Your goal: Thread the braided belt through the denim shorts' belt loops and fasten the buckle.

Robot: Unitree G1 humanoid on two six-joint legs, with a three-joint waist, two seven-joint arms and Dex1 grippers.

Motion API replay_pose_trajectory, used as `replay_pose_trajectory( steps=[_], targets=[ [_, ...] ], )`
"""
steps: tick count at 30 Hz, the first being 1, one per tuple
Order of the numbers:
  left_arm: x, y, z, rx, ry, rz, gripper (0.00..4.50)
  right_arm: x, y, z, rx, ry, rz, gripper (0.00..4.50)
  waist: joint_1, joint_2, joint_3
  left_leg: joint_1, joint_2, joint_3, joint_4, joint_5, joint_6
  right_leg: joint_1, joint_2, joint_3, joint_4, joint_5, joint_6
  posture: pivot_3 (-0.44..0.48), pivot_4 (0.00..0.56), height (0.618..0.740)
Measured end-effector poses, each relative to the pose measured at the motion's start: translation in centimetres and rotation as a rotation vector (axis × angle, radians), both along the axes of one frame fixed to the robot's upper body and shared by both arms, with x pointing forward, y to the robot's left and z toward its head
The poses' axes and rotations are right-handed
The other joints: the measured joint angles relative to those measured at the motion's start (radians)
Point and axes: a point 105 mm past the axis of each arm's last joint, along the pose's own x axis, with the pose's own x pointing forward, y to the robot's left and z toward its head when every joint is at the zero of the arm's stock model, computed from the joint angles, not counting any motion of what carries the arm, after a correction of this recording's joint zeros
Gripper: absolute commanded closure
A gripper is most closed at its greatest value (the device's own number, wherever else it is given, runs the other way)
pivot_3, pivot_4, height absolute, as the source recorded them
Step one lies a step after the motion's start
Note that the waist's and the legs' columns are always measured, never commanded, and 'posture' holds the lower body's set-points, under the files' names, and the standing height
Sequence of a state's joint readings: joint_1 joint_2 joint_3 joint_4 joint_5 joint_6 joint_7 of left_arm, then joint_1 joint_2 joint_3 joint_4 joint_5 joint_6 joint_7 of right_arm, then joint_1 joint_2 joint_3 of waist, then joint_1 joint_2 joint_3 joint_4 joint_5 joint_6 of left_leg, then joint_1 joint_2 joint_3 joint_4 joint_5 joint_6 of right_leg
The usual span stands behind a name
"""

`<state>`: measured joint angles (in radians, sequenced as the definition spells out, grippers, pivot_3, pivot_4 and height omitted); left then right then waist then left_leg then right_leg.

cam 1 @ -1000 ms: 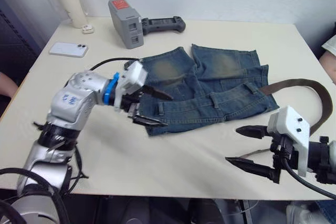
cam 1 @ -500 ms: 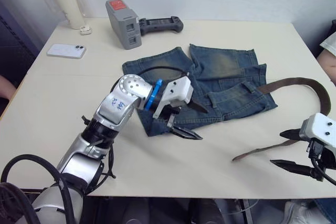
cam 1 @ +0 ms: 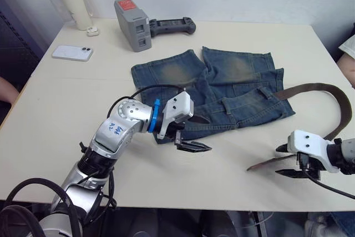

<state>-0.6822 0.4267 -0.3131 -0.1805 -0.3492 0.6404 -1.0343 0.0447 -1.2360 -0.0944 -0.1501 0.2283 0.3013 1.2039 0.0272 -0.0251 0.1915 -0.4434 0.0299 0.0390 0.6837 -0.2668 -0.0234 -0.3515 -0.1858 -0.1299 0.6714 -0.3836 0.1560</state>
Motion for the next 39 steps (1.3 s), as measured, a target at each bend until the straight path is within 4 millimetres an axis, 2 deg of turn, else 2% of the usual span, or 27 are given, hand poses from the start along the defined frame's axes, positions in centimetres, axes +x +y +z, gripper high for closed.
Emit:
replay_pose_trajectory(
  steps=[3,4,5,9,11,13,15,17,18,22,25,32,33,34,35,36,39],
  targets=[
    [0.1,-0.4,0.0,-0.020,0.002,0.018,0.00,0.0,-0.1,-0.6,-0.014,0.004,0.007,3.61,0.000,0.000,0.000,0.000,0.000,0.000,0.000,0.000,0.000,0.000,0.000,0.000,0.000,0.000,0.000,0.000,0.150,0.664],
    [0.2,-0.5,0.0,-0.024,0.001,0.024,0.00,0.2,0.0,-0.5,-0.013,-0.008,0.012,4.25,0.000,0.000,0.000,0.000,0.000,0.000,0.000,0.000,0.000,0.000,0.000,0.000,0.000,0.000,0.000,0.000,0.150,0.664],
    [0.2,-0.6,0.0,-0.027,0.002,0.027,0.00,0.3,0.0,-0.5,-0.015,-0.021,0.016,4.45,0.000,0.000,0.000,0.001,0.000,0.000,0.000,0.000,0.000,0.001,0.000,0.000,0.000,0.000,0.000,0.000,0.150,0.664],
    [0.4,-0.8,-0.1,-0.032,0.030,0.042,0.00,0.7,0.1,-0.3,-0.023,-0.057,0.018,4.45,0.000,0.000,0.000,0.001,0.000,0.000,0.000,0.000,0.000,0.001,0.000,0.000,0.001,0.000,0.000,0.000,0.150,0.664],
    [0.5,-0.9,0.5,-0.084,0.068,0.043,0.00,1.6,0.9,0.5,0.087,-0.085,-0.053,4.45,-0.002,0.000,0.000,0.001,0.000,-0.001,0.001,0.000,0.000,0.001,0.000,0.000,0.001,0.000,0.000,0.000,0.150,0.664],
    [0.7,-1.0,2.0,-0.195,0.104,0.047,0.00,2.4,3.1,2.8,0.256,-0.109,-0.091,4.45,-0.004,0.003,0.000,0.000,0.001,-0.002,0.001,0.000,-0.001,0.001,0.000,-0.001,0.001,0.000,0.000,0.000,0.150,0.664],
    [0.6,-1.3,4.2,-0.314,0.124,0.025,0.00,2.7,6.5,7.2,0.471,-0.136,-0.072,4.45,-0.003,0.004,0.000,0.000,0.001,-0.003,0.001,0.001,-0.001,0.001,0.001,-0.002,0.001,0.000,0.000,0.000,0.150,0.664],
    [0.6,-1.1,5.1,-0.354,0.144,0.017,0.00,2.2,8.7,9.9,0.589,-0.141,-0.050,4.45,-0.001,0.004,0.000,0.002,0.001,-0.006,-0.001,0.000,-0.001,0.008,0.001,-0.007,-0.005,0.000,0.000,0.000,0.150,0.664],
    [0.6,-1.0,5.0,-0.353,0.157,0.018,0.00,1.9,9.2,10.4,0.624,-0.126,-0.054,4.45,-0.001,0.004,0.000,0.003,0.001,-0.006,-0.001,0.000,-0.001,0.009,0.001,-0.007,-0.007,0.000,0.000,0.000,0.150,0.664],
    [0.7,-1.0,4.0,-0.346,0.253,0.038,0.00,1.4,11.2,10.1,0.752,-0.001,-0.098,4.45,0.007,0.004,0.000,0.002,-0.001,-0.007,0.000,-0.001,0.000,0.010,0.000,-0.008,-0.009,0.001,0.001,0.000,0.150,0.664],
    [1.3,-1.4,3.6,-0.366,0.329,0.081,0.00,1.3,11.9,10.6,0.777,0.015,-0.106,4.45,0.004,0.003,0.000,0.002,-0.001,-0.007,0.000,-0.001,0.000,0.010,0.000,-0.008,-0.008,0.001,0.001,0.000,0.150,0.664],
    [0.8,-2.9,4.6,-0.409,0.390,0.049,0.00,0.9,12.6,11.0,0.803,0.022,-0.123,4.45,-0.003,0.004,0.000,0.002,-0.001,-0.006,-0.001,-0.001,0.000,0.010,0.001,-0.007,-0.008,0.001,0.001,0.000,0.150,0.664],
    [0.8,-3.0,4.6,-0.411,0.392,0.047,0.56,0.9,12.6,11.0,0.805,0.023,-0.127,4.50,-0.004,0.004,0.000,0.003,-0.001,-0.005,-0.001,-0.001,0.000,0.009,0.001,-0.006,-0.008,0.001,0.001,0.000,0.150,0.664],
    [0.8,-3.1,4.6,-0.410,0.393,0.048,0.86,0.9,12.7,11.0,0.807,0.025,-0.131,4.50,-0.004,0.004,0.000,0.003,0.000,-0.005,-0.001,-0.001,0.000,0.009,0.001,-0.006,-0.007,0.001,0.001,0.000,0.150,0.664],
    [0.8,-3.1,4.7,-0.410,0.394,0.048,0.95,0.9,12.7,11.0,0.808,0.025,-0.132,4.50,-0.004,0.004,0.000,0.003,0.000,-0.005,-0.001,-0.001,0.000,0.009,0.001,-0.006,-0.007,0.001,0.001,0.000,0.150,0.664],
    [0.7,-3.2,4.7,-0.412,0.400,0.044,1.65,0.8,12.7,10.8,0.809,0.034,-0.136,4.50,-0.003,0.004,0.000,0.003,0.000,-0.005,-0.001,-0.001,0.000,0.009,0.001,-0.006,-0.008,0.001,0.001,0.000,0.150,0.664],
    [0.6,-3.2,4.7,-0.417,0.425,0.023,2.81,0.6,12.8,10.3,0.802,0.046,-0.155,4.50,-0.002,0.004,0.000,0.002,-0.001,-0.005,-0.001,-0.001,0.000,0.009,0.001,-0.006,-0.008,0.001,0.001,0.000,0.150,0.664]
  ],
)
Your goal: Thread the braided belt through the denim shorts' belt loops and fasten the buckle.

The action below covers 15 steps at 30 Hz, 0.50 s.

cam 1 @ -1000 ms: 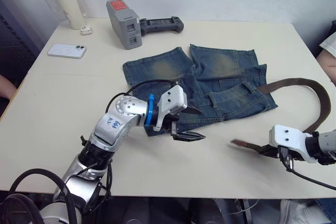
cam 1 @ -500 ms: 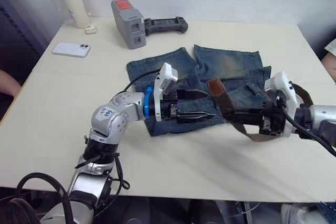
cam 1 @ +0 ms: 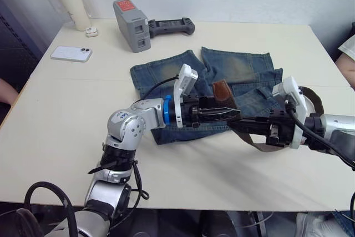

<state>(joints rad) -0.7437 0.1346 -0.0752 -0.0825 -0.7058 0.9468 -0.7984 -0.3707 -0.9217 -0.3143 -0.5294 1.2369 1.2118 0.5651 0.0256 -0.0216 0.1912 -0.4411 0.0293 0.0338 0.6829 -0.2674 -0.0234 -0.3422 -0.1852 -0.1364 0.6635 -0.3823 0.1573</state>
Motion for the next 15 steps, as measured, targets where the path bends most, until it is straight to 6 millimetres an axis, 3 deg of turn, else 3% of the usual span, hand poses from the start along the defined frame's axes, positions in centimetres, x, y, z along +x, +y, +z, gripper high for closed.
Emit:
replay_pose_trajectory(
  steps=[4,8,13,15],
  targets=[
    [0.2,-0.1,0.1,0.004,0.005,-0.006,4.48,0.1,-0.1,-0.1,-0.004,0.003,-0.016,4.50,0.000,0.000,0.000,0.000,0.000,0.000,0.000,0.000,0.000,0.000,0.000,0.000,0.000,0.000,0.000,0.000,0.150,0.664],
    [0.3,-0.3,0.4,0.006,0.008,-0.011,4.48,0.1,-0.3,0.0,0.000,-0.004,-0.030,4.50,0.001,0.000,0.000,0.000,0.000,0.000,0.000,0.000,0.000,0.000,0.000,0.000,0.000,0.000,0.000,0.000,0.150,0.664],
    [1.1,-1.4,1.6,-0.030,0.027,0.000,4.50,0.8,-1.7,0.5,-0.001,-0.037,-0.124,2.41,0.002,0.000,0.000,-0.001,0.000,0.000,0.000,0.000,0.000,0.000,0.000,0.000,-0.001,0.000,0.001,0.000,0.150,0.664],
    [1.4,-1.8,2.9,-0.069,0.029,0.003,4.50,0.8,-2.8,0.8,-0.018,-0.048,-0.169,1.28,0.003,0.000,0.000,-0.001,0.000,0.000,-0.001,0.000,0.000,0.000,0.000,0.000,-0.002,0.000,0.001,0.000,0.150,0.664]
  ],
)
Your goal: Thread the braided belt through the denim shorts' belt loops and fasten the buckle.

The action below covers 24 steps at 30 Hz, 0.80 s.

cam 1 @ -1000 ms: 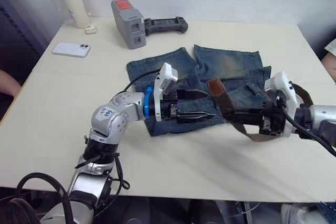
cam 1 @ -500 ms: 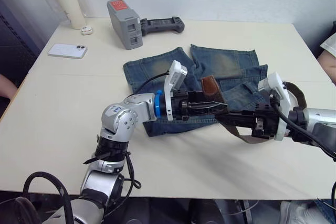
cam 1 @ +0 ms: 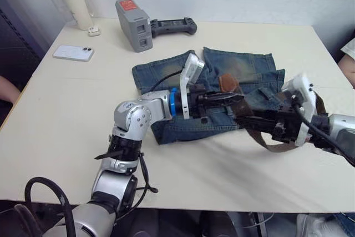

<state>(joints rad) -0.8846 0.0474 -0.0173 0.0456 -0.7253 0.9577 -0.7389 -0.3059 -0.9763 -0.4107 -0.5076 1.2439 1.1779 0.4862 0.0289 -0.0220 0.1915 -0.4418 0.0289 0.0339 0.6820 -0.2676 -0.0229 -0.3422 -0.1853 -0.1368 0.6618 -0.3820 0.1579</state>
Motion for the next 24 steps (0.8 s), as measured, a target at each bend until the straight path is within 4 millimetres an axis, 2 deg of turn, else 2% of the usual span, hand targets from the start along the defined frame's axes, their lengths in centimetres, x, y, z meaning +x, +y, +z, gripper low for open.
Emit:
replay_pose_trajectory(
  steps=[3,6,9,11,14,16,19,22,24],
  targets=[
    [0.6,-1.1,1.7,-0.059,0.033,0.005,4.50,0.0,-2.0,1.1,-0.007,-0.048,-0.088,0.04,0.004,0.000,0.000,-0.001,0.000,0.000,0.000,0.000,0.000,0.000,0.000,0.000,-0.001,0.000,0.000,0.000,0.150,0.664],
    [1.4,-2.2,3.2,-0.101,0.063,0.034,4.50,-0.1,-3.7,3.4,0.026,-0.140,-0.178,0.04,0.004,0.000,0.000,0.000,0.000,0.000,0.000,0.000,0.000,0.000,0.000,0.000,-0.001,0.000,0.000,0.000,0.150,0.664],
    [3.0,-3.3,4.1,-0.162,0.143,0.107,4.50,-0.4,-4.8,7.0,0.152,-0.300,-0.267,0.04,-0.002,-0.001,0.000,0.000,0.000,0.000,0.000,0.000,0.000,0.000,0.000,0.000,0.000,0.000,0.000,0.000,0.150,0.664],
    [4.0,-4.0,4.0,-0.185,0.202,0.155,4.50,-0.9,-4.7,8.9,0.272,-0.383,-0.294,0.04,-0.003,-0.001,0.000,0.000,0.000,0.000,0.000,0.000,0.000,0.000,0.000,0.000,0.000,0.000,0.000,0.000,0.150,0.664],
    [5.4,-3.9,3.3,-0.189,0.260,0.223,4.50,-1.6,-3.6,10.1,0.409,-0.426,-0.294,0.04,-0.005,-0.001,0.001,-0.001,0.001,0.001,0.000,0.000,0.000,-0.003,0.000,0.001,0.001,0.000,0.000,0.000,0.150,0.664],
    [6.2,-3.7,3.4,-0.205,0.288,0.270,4.50,-1.7,-3.1,10.5,0.542,-0.425,-0.304,0.04,-0.003,-0.001,0.001,-0.002,0.001,0.001,0.001,0.000,0.000,-0.003,0.000,0.001,0.002,0.000,0.000,0.000,0.150,0.664],
    [7.4,-3.3,4.0,-0.247,0.322,0.338,4.50,-1.7,-1.6,9.9,0.747,-0.349,-0.299,0.04,-0.002,-0.001,0.001,-0.003,0.000,0.002,0.001,0.000,0.000,-0.005,-0.001,0.002,0.002,0.000,0.000,0.000,0.150,0.664],
    [7.7,-2.7,4.8,-0.303,0.363,0.352,4.50,-1.8,0.7,8.0,1.018,-0.189,-0.259,0.04,-0.004,-0.001,0.001,-0.005,0.000,0.003,0.000,0.000,0.000,-0.010,-0.001,0.004,0.004,0.000,0.001,0.000,0.150,0.664],
    [7.5,-2.4,5.3,-0.332,0.389,0.328,4.50,-1.3,2.5,5.6,1.138,-0.041,-0.270,0.04,-0.005,-0.001,0.000,-0.014,0.000,0.003,0.002,0.001,0.001,-0.019,-0.001,0.004,0.009,0.000,0.001,0.000,0.150,0.664]
  ],
)
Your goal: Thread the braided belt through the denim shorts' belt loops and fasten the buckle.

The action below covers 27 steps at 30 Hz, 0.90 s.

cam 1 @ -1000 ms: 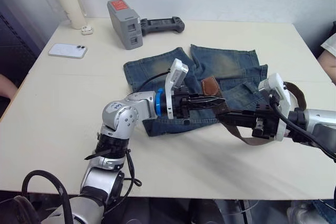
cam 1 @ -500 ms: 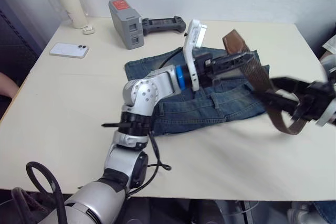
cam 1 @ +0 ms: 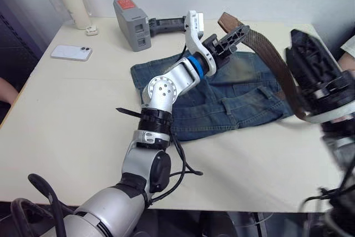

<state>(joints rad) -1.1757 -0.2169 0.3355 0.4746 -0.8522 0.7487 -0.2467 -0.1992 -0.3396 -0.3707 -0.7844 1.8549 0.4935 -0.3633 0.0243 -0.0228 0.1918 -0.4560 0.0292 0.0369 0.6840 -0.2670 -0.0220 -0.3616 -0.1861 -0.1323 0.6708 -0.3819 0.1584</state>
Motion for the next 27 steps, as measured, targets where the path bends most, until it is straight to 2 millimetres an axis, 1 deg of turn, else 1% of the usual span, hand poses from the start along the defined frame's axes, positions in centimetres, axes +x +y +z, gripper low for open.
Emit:
replay_pose_trajectory(
  steps=[1,2,6,9,12,16,20,22,27],
  targets=[
    [-0.3,0.0,0.2,-0.011,0.004,-0.018,4.50,0.4,0.8,-1.4,0.038,0.061,0.012,0.04,0.000,0.000,0.000,-0.005,-0.001,0.001,0.001,0.001,0.001,-0.006,-0.001,0.002,0.004,0.000,0.000,0.000,0.150,0.664],
    [-0.6,0.0,0.5,-0.017,0.001,-0.033,4.50,0.7,1.2,-2.1,0.066,0.093,0.011,0.04,0.000,0.000,0.000,-0.007,-0.001,0.002,0.002,0.002,0.001,-0.009,-0.001,0.003,0.005,0.000,0.000,0.000,0.150,0.664],
    [-2.2,-0.1,1.8,-0.042,-0.023,-0.115,4.50,1.8,0.5,-2.4,0.166,0.103,-0.053,0.04,-0.001,0.000,0.000,-0.007,-0.001,0.003,0.002,0.002,0.001,-0.011,-0.001,0.005,0.008,0.000,0.000,0.000,0.150,0.664],
    [-3.1,-0.4,2.1,-0.044,-0.022,-0.161,4.50,2.9,-0.2,-2.9,0.239,0.114,-0.097,0.04,-0.005,0.000,0.000,-0.006,-0.001,0.004,0.002,0.003,0.000,-0.012,-0.001,0.006,0.010,0.000,0.000,0.000,0.150,0.664],
    [-3.2,-0.4,2.0,-0.051,0.010,-0.174,4.50,3.4,-0.6,-1.9,0.334,0.063,-0.107,0.04,-0.013,0.000,0.000,-0.006,0.000,0.005,0.002,0.004,-0.001,-0.014,-0.001,0.008,0.012,0.000,0.000,0.000,0.150,0.664],
    [-3.3,-0.3,1.9,-0.045,0.019,-0.165,4.50,3.5,-0.8,-1.0,0.367,0.010,-0.124,0.04,-0.013,0.000,0.000,-0.006,0.000,0.005,0.002,0.004,-0.001,-0.014,-0.001,0.008,0.012,0.000,0.000,0.000,0.150,0.664],
    [-3.3,-0.6,1.4,-0.020,0.025,-0.164,4.50,3.6,-0.7,0.5,0.398,-0.057,-0.119,0.04,-0.013,0.000,0.000,-0.006,-0.001,0.006,0.002,0.004,-0.001,-0.015,-0.001,0.009,0.013,0.000,0.000,0.000,0.150,0.664],
    [-3.3,-0.6,1.0,-0.016,0.032,-0.160,4.50,3.6,-0.7,0.8,0.390,-0.069,-0.127,0.04,-0.013,0.000,0.000,-0.006,0.000,0.006,0.002,0.004,-0.001,-0.015,-0.001,0.010,0.013,0.000,0.000,0.000,0.150,0.664],
    [-3.6,-1.0,0.3,0.006,0.050,-0.189,4.50,4.0,-0.9,0.7,0.379,-0.069,-0.163,0.04,-0.012,0.000,0.000,-0.006,-0.001,0.007,0.002,0.004,-0.001,-0.015,-0.001,0.010,0.013,0.000,0.000,0.000,0.150,0.664]
  ],
)
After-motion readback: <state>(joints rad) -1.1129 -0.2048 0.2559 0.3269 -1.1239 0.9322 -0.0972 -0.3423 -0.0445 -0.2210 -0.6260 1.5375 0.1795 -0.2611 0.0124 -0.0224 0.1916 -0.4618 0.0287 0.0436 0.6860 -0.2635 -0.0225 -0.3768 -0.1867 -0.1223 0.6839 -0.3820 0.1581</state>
